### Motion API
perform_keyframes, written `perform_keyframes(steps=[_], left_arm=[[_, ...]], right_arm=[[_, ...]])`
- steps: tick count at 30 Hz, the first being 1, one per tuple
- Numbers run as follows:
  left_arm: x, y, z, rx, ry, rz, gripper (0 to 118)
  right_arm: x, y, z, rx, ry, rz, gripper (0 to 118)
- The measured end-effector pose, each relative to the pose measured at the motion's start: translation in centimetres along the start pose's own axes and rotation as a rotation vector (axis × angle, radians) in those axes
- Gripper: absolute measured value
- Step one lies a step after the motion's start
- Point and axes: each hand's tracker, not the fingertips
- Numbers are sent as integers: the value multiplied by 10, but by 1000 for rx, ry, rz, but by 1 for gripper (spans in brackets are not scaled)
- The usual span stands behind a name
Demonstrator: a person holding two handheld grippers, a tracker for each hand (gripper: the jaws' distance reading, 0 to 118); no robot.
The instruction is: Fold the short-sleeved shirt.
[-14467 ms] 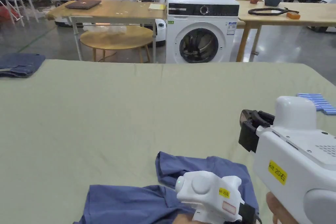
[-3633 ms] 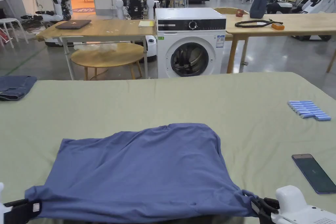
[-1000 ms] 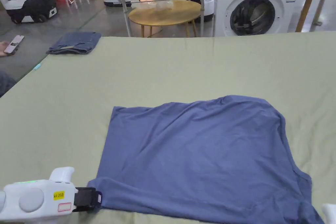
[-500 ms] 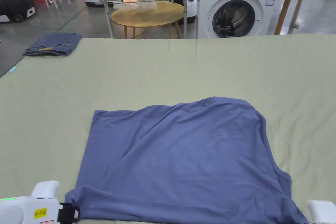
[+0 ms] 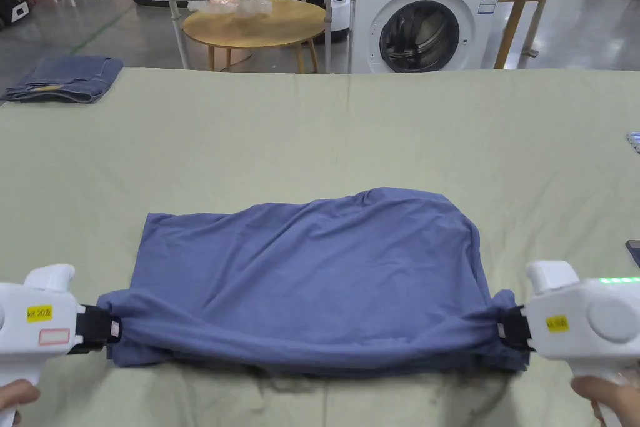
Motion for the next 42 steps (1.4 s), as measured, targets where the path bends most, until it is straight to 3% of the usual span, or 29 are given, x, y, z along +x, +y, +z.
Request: perform_keyframes(steps=[7, 9, 10, 11, 12, 13, 17, 18, 19, 20, 22, 24, 31, 32, 34, 35, 40, 41, 42], left_arm=[[-4, 23, -62, -48, 41, 64, 1], [-5, 22, -66, -51, 35, 82, 1], [-5, 22, -64, -43, 27, 98, 6], [-18, 25, -65, -22, 16, 109, 28], [-18, 24, -58, 14, -5, 119, 56], [-19, 24, -49, 41, -28, 133, 74], [-18, 25, -11, 129, -110, 191, 73], [-17, 22, -4, 112, -122, 187, 61], [-11, 16, 8, 149, -179, 172, 26], [-7, 15, 12, 162, -205, 151, 0], [1, 10, 22, 184, -100, 84, 0], [4, 2, 19, 147, -97, 17, 0], [10, -17, 17, 114, -114, 49, 0], [11, -19, 17, 113, -114, 49, 0], [12, -19, 18, 101, -116, 41, 0], [8, -16, 13, 96, -115, 37, 0], [7, -14, 9, 88, -121, 30, 0], [7, -14, 8, 90, -119, 29, 0], [6, -13, 7, 88, -120, 26, 0]], right_arm=[[13, 41, -82, -115, -20, -120, 4], [20, 45, -88, -136, -15, -155, 14], [22, 42, -84, -129, -9, -193, 33], [26, 42, -77, -94, 21, -206, 74], [29, 41, -70, -58, 41, -222, 100], [32, 39, -61, -19, 57, -222, 110], [40, 25, -9, 143, 48, -253, 110], [40, 20, -2, 150, 43, -254, 101], [41, 13, 4, 147, 53, -242, 67], [41, 7, 9, 153, 67, -221, 0], [40, -7, 4, 212, 15, -173, 0], [34, -17, 3, 160, 12, -99, 0], [35, -33, -26, 113, -15, -29, 4], [34, -35, -31, 113, -29, -22, 33], [36, -33, -39, 64, -10, -13, 106], [36, -34, -46, 61, -14, -16, 118], [41, -36, -82, 14, -45, -18, 118], [41, -37, -88, -3, -41, -27, 107], [38, -33, -84, -16, -27, -41, 83]])
